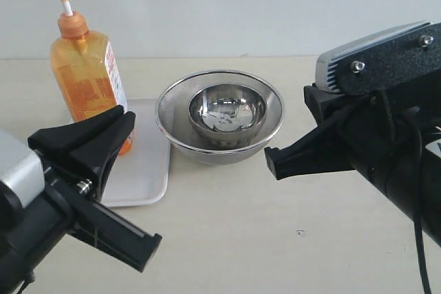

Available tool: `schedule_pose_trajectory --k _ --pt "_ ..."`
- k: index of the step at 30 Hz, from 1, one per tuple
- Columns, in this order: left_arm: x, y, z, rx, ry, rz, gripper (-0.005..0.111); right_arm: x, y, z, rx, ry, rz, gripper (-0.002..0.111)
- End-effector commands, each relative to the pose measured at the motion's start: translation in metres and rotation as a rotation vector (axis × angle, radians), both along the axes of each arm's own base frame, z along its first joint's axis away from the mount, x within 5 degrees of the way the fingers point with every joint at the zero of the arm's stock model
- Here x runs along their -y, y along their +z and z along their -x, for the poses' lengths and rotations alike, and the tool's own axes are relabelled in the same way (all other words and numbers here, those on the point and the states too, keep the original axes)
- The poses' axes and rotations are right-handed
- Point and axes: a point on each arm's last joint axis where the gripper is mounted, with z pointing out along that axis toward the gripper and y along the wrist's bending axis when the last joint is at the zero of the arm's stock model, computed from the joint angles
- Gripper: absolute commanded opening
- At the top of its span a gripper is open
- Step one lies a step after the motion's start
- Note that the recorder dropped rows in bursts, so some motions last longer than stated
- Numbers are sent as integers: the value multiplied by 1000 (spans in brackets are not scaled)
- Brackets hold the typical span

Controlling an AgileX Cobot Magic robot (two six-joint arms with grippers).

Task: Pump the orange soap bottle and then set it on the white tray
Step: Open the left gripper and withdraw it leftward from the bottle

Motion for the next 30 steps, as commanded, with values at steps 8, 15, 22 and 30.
schedule_pose_trajectory --k 8,15,22,30 --pt "-4 15 1 22 -32 126 5 2 0 0 9 -11 -1 0" --pt "-9 36 -17 92 -229 198 5 2 0 0 9 -11 -1 0" --pt "-36 37 -34 -170 -251 350 5 2 0 0 8 -11 -2 0" --pt "-76 45 -32 -252 -132 372 5 2 0 0 8 -11 -2 0"
